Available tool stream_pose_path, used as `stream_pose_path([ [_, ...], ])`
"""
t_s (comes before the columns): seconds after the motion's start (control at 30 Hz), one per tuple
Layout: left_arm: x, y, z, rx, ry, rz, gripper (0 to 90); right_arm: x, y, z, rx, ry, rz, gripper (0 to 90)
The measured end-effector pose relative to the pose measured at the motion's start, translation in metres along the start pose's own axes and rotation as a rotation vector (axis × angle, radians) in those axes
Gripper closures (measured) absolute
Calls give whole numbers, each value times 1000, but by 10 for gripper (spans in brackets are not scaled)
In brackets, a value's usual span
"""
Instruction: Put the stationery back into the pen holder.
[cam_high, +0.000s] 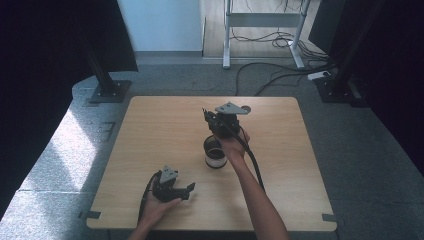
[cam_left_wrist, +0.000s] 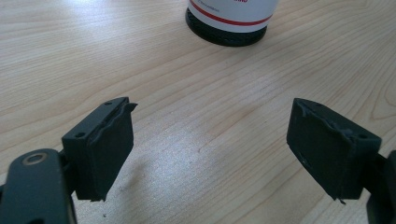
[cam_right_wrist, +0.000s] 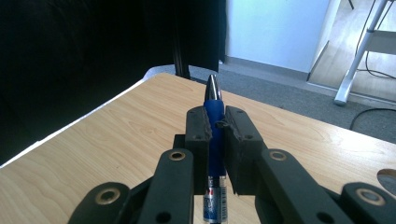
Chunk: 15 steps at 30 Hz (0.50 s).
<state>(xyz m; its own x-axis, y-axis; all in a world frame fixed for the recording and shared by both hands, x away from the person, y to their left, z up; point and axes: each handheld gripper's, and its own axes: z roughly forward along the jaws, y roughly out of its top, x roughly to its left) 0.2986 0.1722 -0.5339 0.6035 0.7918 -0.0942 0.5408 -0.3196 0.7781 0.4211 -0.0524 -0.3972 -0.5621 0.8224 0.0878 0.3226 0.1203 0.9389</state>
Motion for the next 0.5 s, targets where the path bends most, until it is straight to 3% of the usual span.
stream_pose_path([
  [0.5,0,0,1,6,-11,-1,152,-7,-10,20,10,-36,1,783],
])
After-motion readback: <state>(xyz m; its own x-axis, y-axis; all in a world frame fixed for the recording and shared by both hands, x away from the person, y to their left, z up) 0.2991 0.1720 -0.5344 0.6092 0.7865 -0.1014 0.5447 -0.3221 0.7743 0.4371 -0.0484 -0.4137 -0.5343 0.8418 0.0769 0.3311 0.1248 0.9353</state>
